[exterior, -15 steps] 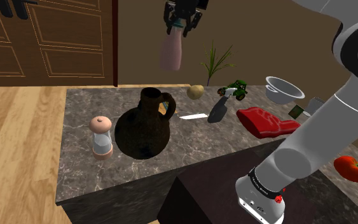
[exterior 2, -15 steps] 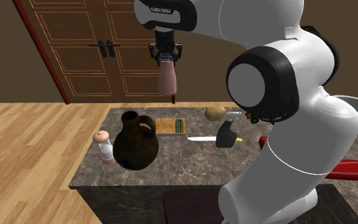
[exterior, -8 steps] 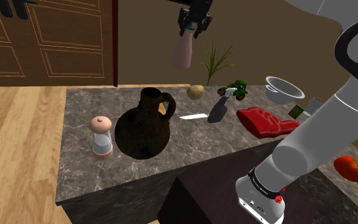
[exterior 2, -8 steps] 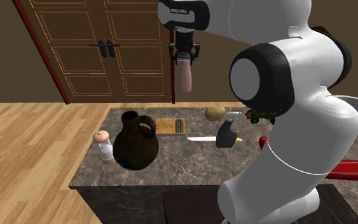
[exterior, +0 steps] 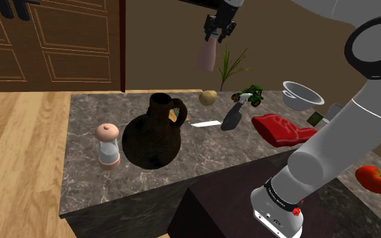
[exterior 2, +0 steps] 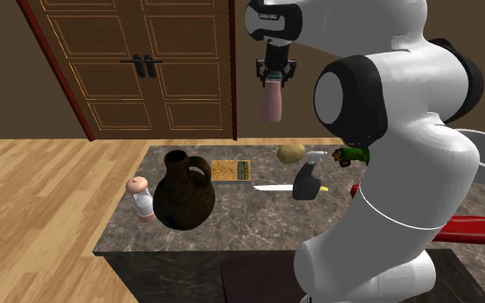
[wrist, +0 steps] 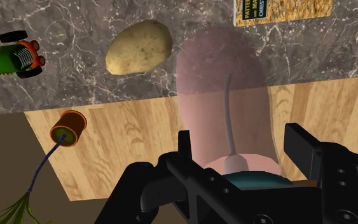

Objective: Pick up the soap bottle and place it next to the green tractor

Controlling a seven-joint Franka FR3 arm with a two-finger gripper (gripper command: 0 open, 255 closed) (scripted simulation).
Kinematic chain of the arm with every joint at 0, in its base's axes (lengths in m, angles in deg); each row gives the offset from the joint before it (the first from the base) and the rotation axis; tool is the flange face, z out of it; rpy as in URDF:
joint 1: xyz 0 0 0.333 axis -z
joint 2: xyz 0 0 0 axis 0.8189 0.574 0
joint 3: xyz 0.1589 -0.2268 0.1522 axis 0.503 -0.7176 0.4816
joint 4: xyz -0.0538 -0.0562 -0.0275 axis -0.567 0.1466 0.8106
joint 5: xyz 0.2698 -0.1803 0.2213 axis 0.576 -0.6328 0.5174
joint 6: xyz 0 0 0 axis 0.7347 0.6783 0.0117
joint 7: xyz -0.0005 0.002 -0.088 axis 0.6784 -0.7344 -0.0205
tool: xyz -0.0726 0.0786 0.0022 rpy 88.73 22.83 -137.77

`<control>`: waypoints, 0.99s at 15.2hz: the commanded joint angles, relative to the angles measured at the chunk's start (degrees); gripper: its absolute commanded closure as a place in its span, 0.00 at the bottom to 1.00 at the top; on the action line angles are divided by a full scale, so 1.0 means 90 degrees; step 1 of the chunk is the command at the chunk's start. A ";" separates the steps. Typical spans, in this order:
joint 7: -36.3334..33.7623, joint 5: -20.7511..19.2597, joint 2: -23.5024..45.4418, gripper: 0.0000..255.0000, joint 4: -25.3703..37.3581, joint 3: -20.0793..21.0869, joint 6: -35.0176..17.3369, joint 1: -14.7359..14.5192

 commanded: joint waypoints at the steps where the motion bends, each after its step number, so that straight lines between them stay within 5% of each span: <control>1: 0.0265 0.0034 0.0200 1.00 0.0194 -0.0116 -0.0023 0.0130; 15: 0.2000 0.0404 0.2077 1.00 0.2418 -0.0740 0.0306 0.1158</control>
